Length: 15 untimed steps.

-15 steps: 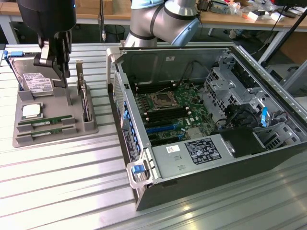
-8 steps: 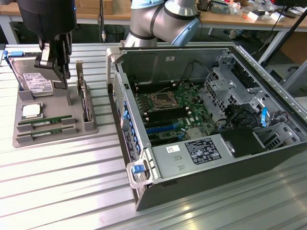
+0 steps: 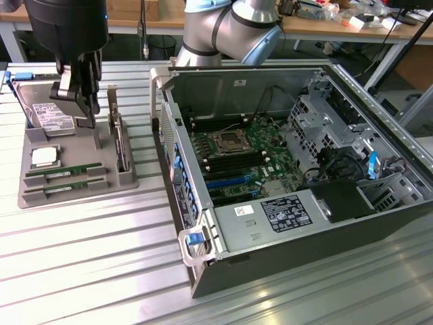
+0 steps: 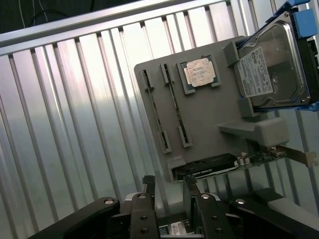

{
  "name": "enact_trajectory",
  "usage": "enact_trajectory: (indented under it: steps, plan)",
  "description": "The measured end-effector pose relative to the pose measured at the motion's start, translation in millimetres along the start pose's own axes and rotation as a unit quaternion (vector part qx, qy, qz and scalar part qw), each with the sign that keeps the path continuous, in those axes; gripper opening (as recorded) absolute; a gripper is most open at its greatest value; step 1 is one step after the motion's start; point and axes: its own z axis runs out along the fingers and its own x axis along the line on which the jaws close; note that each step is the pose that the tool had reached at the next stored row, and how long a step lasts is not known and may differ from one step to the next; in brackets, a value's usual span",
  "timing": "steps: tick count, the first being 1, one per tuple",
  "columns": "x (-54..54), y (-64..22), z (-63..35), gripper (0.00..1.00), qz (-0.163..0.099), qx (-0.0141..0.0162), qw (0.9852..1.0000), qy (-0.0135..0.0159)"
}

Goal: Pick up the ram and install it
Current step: 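Pick up the ram and move it above insertion slot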

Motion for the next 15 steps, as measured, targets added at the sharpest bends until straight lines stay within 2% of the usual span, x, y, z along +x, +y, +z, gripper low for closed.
enact_trajectory:
  steps: [15]
  plan:
    - [0.2, -0.3, 7.2, 0.36, 0.000, 0.0000, 1.0000, 0.0000]
